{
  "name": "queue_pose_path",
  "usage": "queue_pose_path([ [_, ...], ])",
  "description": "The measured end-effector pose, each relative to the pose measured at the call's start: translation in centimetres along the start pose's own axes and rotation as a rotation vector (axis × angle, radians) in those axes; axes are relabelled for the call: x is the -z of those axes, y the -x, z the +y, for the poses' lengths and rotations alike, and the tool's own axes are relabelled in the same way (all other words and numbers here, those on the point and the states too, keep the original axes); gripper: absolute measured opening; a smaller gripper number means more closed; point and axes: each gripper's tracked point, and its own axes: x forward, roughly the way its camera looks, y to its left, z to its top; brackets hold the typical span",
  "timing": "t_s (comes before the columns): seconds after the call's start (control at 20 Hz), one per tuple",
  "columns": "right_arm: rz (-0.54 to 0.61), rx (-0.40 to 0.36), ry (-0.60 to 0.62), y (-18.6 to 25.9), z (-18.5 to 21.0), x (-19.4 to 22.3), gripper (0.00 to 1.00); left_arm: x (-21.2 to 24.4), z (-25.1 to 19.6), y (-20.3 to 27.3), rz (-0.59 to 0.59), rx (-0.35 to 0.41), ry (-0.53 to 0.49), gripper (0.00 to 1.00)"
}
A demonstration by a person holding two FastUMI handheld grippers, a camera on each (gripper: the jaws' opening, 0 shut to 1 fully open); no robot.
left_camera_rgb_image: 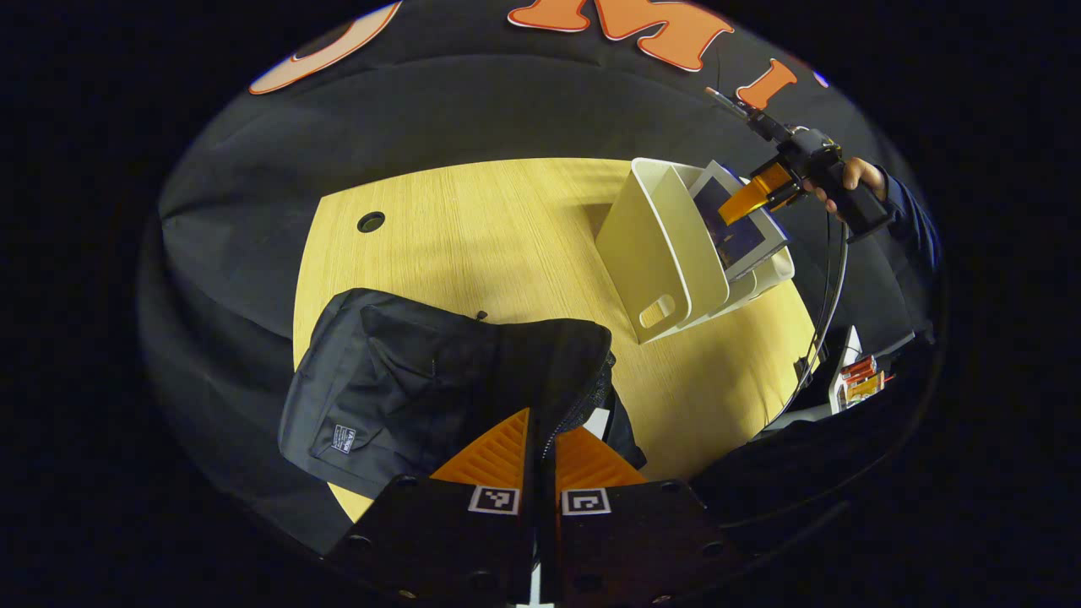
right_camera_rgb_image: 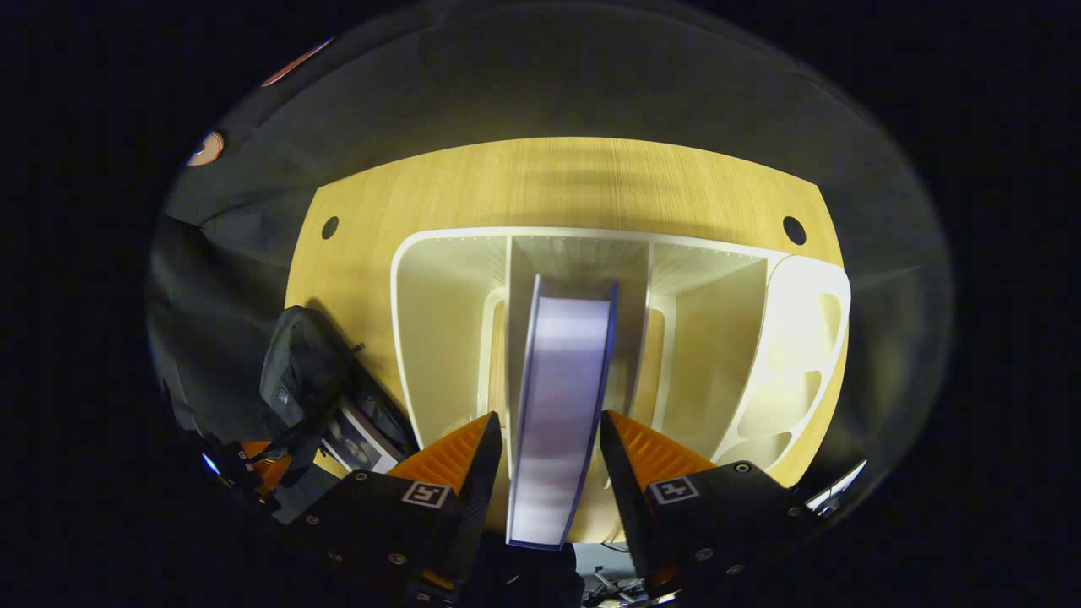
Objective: Open the schoolbag, grab two books from the bookshelf and put them into the schoolbag.
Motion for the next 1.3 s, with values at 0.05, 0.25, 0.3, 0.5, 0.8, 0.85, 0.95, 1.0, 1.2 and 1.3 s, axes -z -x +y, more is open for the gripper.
queue_pose_path([
  [0.05, 0.001, 0.005, -0.011, -0.2, -0.1, 0.0, 0.66, 0.0, 0.0, 0.0, 0.001, -0.002, 0.002, 0.04],
  [0.25, 0.001, 0.056, -0.027, 0.3, -1.0, 0.6, 0.38, -0.2, -0.1, 0.1, -0.006, -0.005, -0.003, 0.05],
  [0.3, 0.000, 0.055, -0.034, 0.4, -0.8, 0.9, 0.37, -0.2, -0.1, 0.1, -0.008, -0.003, -0.003, 0.05],
  [0.5, -0.012, 0.066, -0.047, 1.6, -0.5, 2.6, 0.35, 0.3, -0.1, 0.5, -0.016, 0.014, -0.023, 0.05],
  [0.8, -0.034, 0.080, -0.107, 4.0, -0.1, 7.3, 0.35, 0.7, 0.0, 0.8, -0.029, 0.052, -0.072, 0.05],
  [0.85, -0.037, 0.079, -0.119, 4.5, -0.1, 8.3, 0.35, 0.8, 0.0, 0.8, -0.030, 0.059, -0.082, 0.05],
  [0.95, -0.042, 0.072, -0.144, 5.3, 0.2, 10.4, 0.35, 1.1, 0.1, 0.9, -0.033, 0.073, -0.104, 0.04],
  [1.0, -0.047, 0.071, -0.154, 5.6, 0.2, 11.5, 0.35, 1.2, -0.1, 0.9, -0.034, 0.080, -0.113, 0.04],
  [1.2, -0.051, 0.076, -0.203, 6.5, 0.4, 16.0, 0.35, 1.7, -0.4, 0.9, -0.039, 0.106, -0.149, 0.05],
  [1.3, -0.051, 0.059, -0.235, 6.9, 1.1, 18.0, 0.35, 1.8, -0.5, 1.0, -0.039, 0.117, -0.166, 0.05],
])
